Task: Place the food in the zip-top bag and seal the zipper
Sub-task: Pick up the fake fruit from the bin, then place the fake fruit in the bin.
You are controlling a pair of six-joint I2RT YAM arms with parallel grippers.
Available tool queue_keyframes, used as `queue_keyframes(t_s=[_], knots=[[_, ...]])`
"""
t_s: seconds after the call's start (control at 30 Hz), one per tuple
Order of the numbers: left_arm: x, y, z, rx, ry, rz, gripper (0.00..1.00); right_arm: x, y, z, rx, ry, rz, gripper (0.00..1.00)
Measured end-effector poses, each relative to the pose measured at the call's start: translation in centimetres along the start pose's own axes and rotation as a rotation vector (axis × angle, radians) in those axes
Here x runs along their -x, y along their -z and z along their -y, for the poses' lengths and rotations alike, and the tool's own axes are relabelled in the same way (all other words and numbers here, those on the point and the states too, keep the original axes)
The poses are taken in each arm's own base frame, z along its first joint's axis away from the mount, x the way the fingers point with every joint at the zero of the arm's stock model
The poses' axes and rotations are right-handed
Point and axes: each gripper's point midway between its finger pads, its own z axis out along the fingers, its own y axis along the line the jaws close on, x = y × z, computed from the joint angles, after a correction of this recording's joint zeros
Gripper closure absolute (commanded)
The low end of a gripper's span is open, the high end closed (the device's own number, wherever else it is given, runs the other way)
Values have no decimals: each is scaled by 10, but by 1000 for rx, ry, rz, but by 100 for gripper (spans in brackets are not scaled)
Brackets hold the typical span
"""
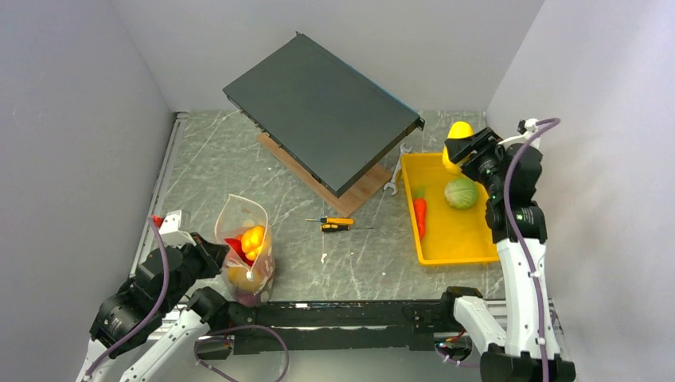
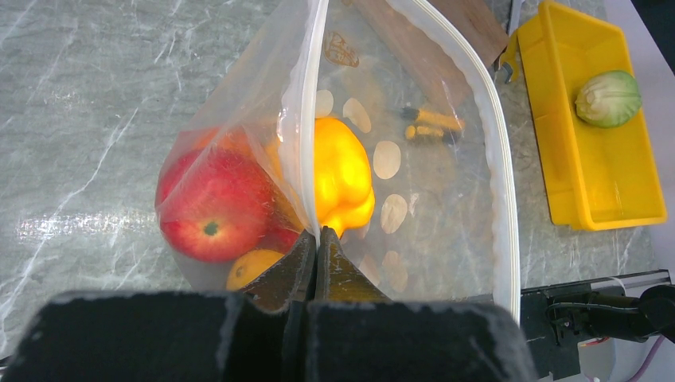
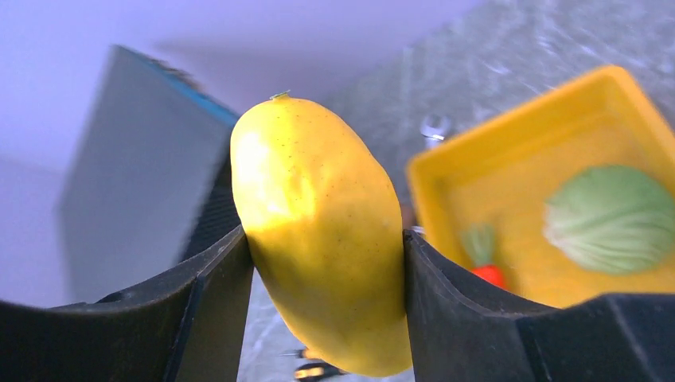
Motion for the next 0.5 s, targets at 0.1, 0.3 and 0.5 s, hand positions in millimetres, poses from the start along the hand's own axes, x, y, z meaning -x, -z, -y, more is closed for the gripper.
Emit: queue_keyframes(t_s=[0.1,0.3,0.5], knots=[[0,0,0,0,0,0,100,13,19,-37,138,-33,25,100],[0,0,0,0,-1,0,100,-19,59,-150,477,7,-118,100],[0,0,0,1,-1,0,100,-61,112,-243,734,73,-258,100]])
